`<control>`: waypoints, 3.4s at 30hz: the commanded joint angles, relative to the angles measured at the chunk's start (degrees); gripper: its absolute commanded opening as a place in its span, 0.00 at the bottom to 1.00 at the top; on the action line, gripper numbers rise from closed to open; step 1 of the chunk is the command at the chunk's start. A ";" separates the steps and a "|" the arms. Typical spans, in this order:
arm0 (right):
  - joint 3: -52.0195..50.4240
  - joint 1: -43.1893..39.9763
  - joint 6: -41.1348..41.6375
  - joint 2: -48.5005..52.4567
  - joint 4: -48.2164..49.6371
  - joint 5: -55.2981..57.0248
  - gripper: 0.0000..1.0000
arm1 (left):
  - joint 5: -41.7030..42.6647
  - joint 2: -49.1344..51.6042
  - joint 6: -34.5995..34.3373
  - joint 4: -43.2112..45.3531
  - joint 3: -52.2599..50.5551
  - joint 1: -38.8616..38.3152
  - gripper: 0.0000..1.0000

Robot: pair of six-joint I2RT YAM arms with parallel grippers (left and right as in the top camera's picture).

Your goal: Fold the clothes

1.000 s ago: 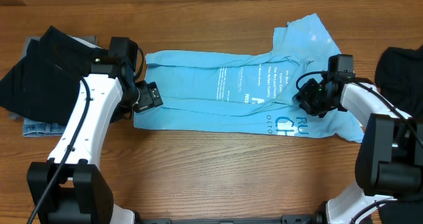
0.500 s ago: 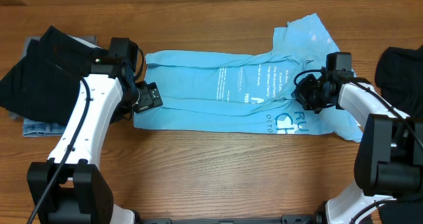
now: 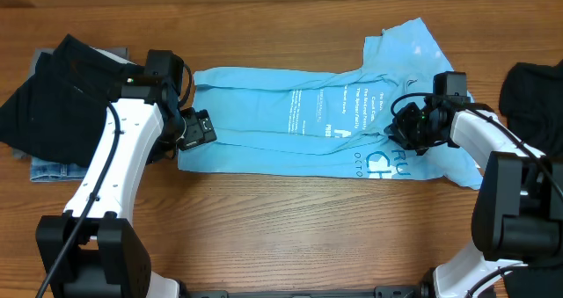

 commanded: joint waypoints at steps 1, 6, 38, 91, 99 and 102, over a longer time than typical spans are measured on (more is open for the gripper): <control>1.51 0.04 -0.02 -1.88 -2.23 -0.59 0.20 | -0.15 0.31 0.90 -0.20 -0.39 -0.11 1.00; 6.03 0.04 -1.51 -1.88 -6.38 -0.42 0.21 | -0.15 0.31 0.90 -0.20 -0.39 -0.11 1.00; 7.10 4.37 -1.22 -1.86 9.99 -2.97 0.04 | -0.13 0.31 0.90 -0.17 -0.39 -0.13 1.00; -6.82 -19.54 -12.39 -11.69 -13.27 25.79 0.04 | 4.76 0.35 0.87 2.60 -0.39 -0.11 1.00; -10.01 -19.78 -10.69 -11.69 -7.72 33.11 0.04 | 4.96 0.35 0.87 2.27 -0.39 -0.11 1.00; -10.01 -20.17 -10.69 -11.69 -6.64 32.89 0.04 | 4.96 0.35 0.87 2.34 -0.39 -0.11 1.00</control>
